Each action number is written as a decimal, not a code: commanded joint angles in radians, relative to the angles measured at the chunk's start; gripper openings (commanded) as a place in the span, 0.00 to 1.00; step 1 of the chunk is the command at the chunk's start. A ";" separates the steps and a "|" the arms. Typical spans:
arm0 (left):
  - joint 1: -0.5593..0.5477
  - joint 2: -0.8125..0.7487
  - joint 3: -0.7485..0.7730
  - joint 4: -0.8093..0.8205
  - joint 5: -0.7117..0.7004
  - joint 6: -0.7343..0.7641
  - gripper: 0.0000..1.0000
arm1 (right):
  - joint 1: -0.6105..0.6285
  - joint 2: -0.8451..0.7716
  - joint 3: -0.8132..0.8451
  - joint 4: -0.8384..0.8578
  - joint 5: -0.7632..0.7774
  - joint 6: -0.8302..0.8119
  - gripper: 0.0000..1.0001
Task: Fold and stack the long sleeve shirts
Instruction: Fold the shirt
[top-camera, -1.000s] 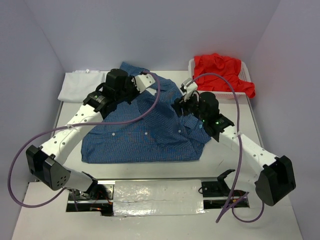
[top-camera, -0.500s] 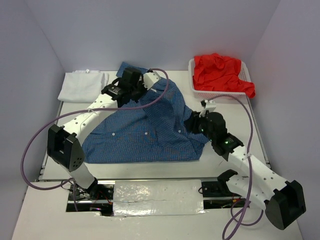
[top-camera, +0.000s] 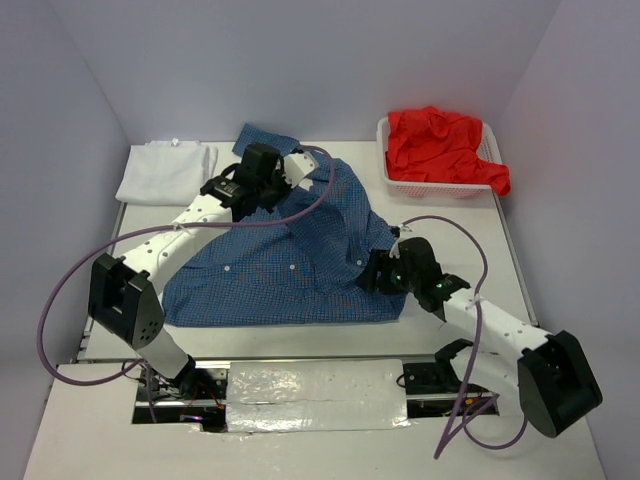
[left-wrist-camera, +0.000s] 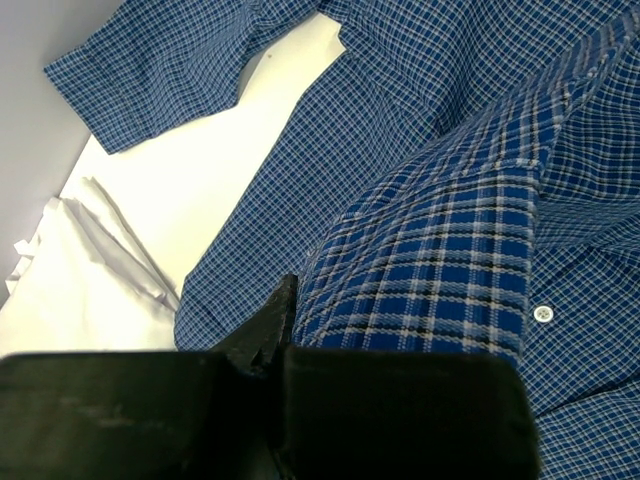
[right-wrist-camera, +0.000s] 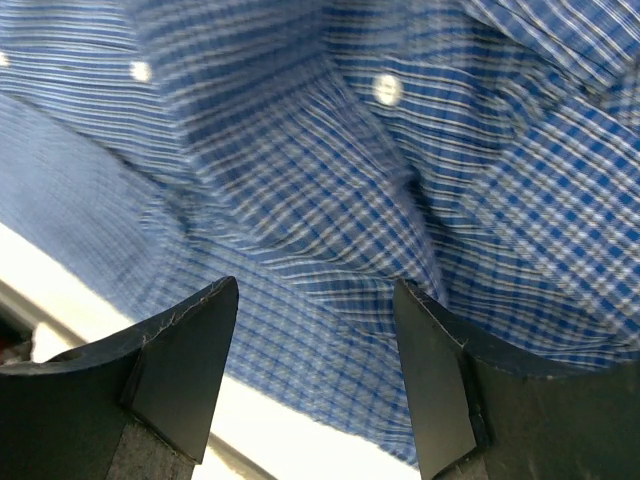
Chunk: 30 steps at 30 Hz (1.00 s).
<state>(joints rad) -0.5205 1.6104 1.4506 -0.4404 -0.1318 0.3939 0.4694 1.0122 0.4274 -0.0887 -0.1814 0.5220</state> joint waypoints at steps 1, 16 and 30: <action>-0.001 -0.032 0.011 0.045 0.020 0.017 0.00 | -0.041 0.057 0.036 0.046 -0.032 -0.051 0.71; -0.004 -0.033 0.004 0.048 0.018 0.028 0.00 | -0.049 0.138 0.053 0.006 0.037 -0.030 0.76; -0.004 -0.015 0.037 0.089 0.020 0.039 0.00 | -0.049 0.148 0.030 -0.017 0.203 0.105 0.41</action>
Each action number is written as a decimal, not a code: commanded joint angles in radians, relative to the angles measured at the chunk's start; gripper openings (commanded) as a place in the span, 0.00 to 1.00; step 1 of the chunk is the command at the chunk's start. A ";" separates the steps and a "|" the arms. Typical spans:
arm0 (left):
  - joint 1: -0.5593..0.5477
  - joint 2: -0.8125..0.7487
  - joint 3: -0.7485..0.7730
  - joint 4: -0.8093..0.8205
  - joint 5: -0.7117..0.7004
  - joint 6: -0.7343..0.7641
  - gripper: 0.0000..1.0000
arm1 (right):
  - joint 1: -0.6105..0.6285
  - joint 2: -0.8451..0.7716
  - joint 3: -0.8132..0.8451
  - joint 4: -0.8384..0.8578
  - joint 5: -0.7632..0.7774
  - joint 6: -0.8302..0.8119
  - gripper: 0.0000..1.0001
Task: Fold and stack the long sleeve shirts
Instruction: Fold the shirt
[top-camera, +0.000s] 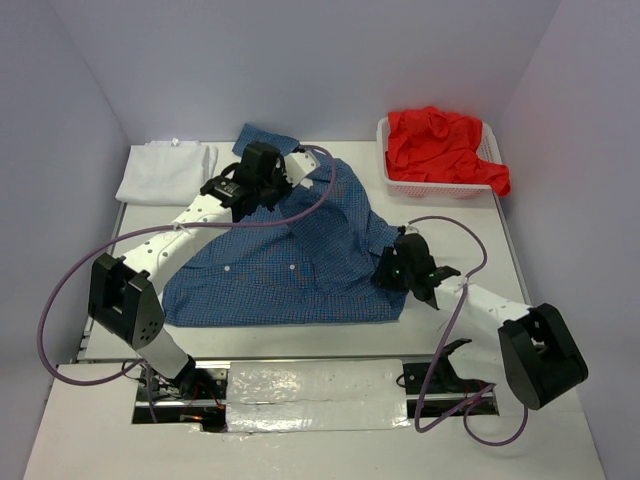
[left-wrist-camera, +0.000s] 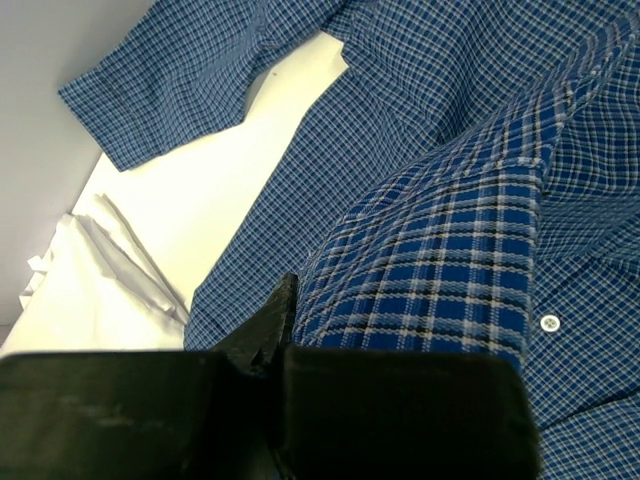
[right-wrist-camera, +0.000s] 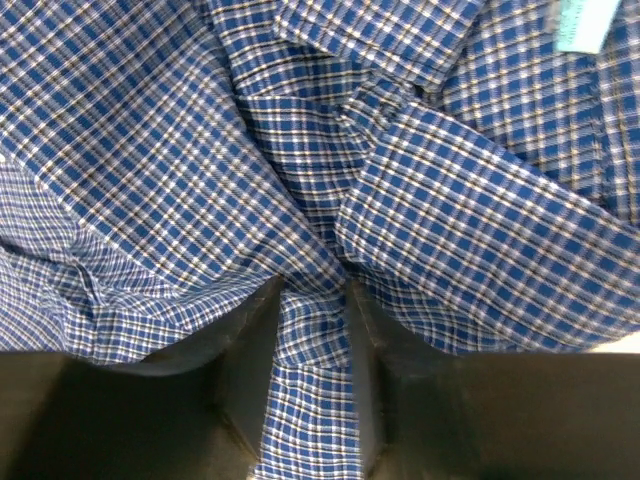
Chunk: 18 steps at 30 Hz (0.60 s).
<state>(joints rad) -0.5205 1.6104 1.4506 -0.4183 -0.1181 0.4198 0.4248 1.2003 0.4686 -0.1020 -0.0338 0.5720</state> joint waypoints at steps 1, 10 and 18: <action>-0.004 -0.001 0.048 0.072 0.008 0.011 0.00 | -0.003 -0.056 -0.021 -0.004 0.057 0.068 0.37; -0.004 0.039 0.116 0.099 0.009 0.022 0.00 | -0.006 -0.232 -0.076 -0.131 0.196 0.216 0.00; -0.015 0.058 0.102 0.108 0.041 0.011 0.00 | -0.006 -0.343 -0.074 -0.128 0.218 0.162 0.40</action>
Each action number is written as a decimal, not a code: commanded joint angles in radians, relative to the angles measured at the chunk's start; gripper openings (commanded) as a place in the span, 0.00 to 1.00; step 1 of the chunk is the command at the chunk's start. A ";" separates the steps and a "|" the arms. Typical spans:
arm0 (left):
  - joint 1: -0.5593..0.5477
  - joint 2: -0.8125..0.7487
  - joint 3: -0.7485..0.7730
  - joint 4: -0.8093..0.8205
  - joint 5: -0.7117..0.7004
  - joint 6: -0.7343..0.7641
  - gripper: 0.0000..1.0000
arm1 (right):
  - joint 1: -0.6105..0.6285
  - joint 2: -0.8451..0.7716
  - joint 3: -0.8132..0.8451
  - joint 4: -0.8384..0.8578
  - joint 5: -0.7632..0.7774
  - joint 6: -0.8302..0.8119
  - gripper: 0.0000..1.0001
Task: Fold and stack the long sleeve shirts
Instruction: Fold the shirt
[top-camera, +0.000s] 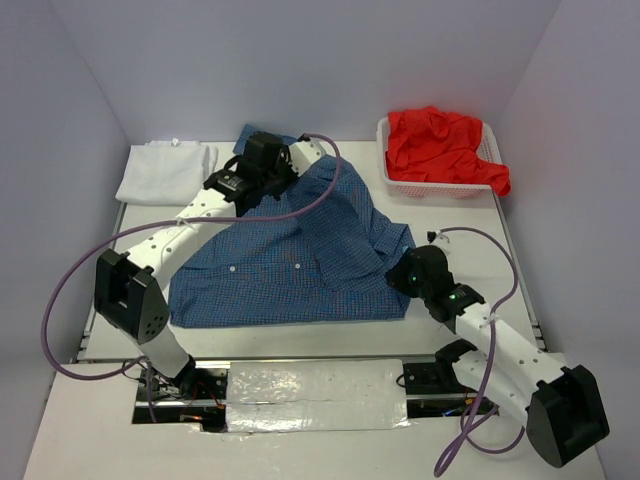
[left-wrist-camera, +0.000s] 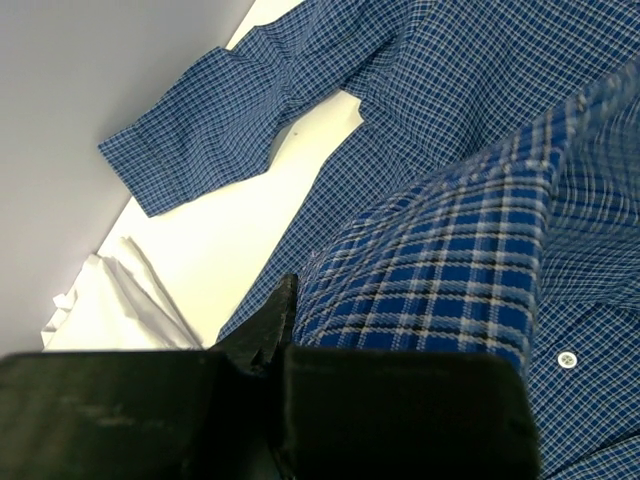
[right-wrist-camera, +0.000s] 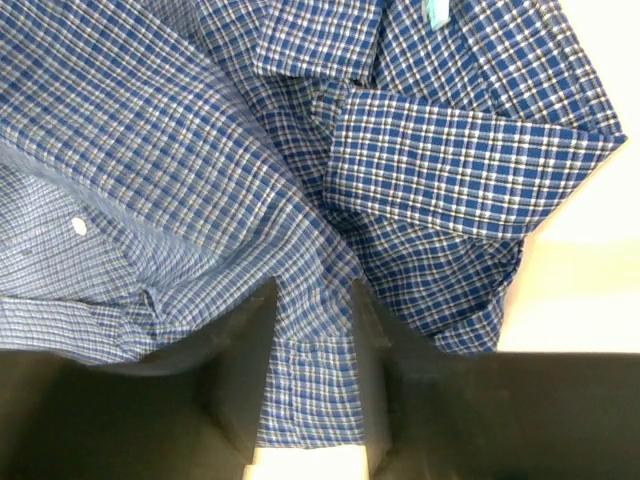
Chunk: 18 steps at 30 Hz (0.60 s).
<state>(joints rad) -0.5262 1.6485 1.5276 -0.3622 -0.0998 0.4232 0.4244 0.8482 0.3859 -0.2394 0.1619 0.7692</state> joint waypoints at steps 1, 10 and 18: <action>-0.012 0.025 0.026 0.052 0.031 0.006 0.00 | -0.006 0.024 0.031 0.009 -0.004 -0.050 0.46; -0.037 0.063 0.035 0.065 0.048 -0.015 0.00 | 0.076 0.031 0.137 0.136 -0.021 -0.156 0.12; -0.040 0.097 0.106 0.031 0.064 -0.060 0.00 | 0.074 0.403 0.160 0.380 -0.277 -0.007 0.00</action>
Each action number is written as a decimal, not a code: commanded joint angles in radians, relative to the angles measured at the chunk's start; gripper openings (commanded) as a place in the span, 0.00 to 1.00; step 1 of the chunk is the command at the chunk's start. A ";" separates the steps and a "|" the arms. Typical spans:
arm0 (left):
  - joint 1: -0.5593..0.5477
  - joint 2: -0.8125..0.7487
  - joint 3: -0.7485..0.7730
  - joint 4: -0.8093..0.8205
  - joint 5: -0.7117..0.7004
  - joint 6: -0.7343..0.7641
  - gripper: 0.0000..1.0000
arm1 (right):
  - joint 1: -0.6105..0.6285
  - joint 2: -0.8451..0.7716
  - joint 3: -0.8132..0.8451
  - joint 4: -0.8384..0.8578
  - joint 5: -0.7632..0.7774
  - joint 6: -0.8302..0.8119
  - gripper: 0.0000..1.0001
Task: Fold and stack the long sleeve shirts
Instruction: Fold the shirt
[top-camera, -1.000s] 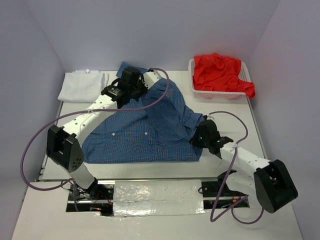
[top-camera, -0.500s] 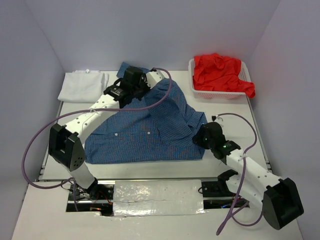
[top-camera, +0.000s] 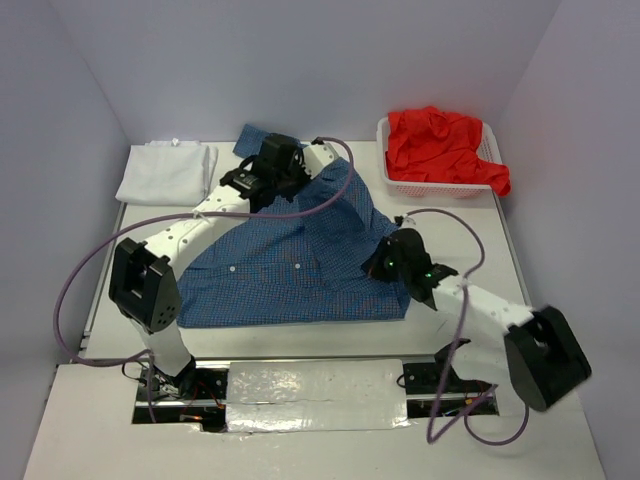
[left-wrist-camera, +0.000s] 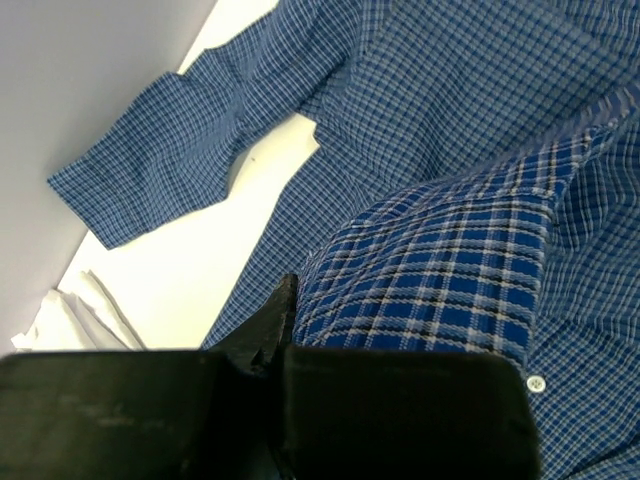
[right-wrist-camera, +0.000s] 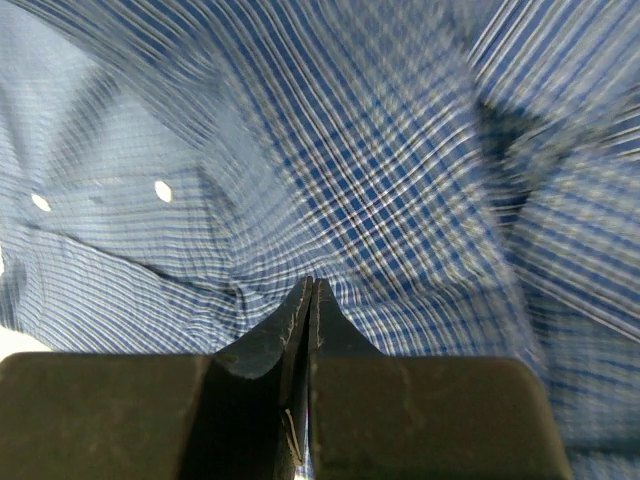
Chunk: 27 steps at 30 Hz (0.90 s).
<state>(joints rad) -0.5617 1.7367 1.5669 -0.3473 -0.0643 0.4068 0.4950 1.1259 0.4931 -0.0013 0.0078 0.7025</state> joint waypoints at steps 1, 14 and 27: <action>-0.006 0.011 0.085 0.008 0.031 -0.049 0.00 | 0.004 0.170 0.073 0.161 -0.130 0.069 0.00; -0.038 -0.044 0.173 -0.260 0.201 -0.097 0.00 | -0.067 0.437 0.157 0.172 -0.144 0.267 0.00; -0.223 -0.105 -0.034 -0.363 0.207 -0.169 0.00 | -0.170 -0.013 0.162 -0.373 -0.009 0.104 0.36</action>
<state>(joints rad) -0.7494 1.6661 1.5341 -0.6933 0.1188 0.2790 0.3553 1.1919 0.6910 -0.2043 -0.0650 0.8330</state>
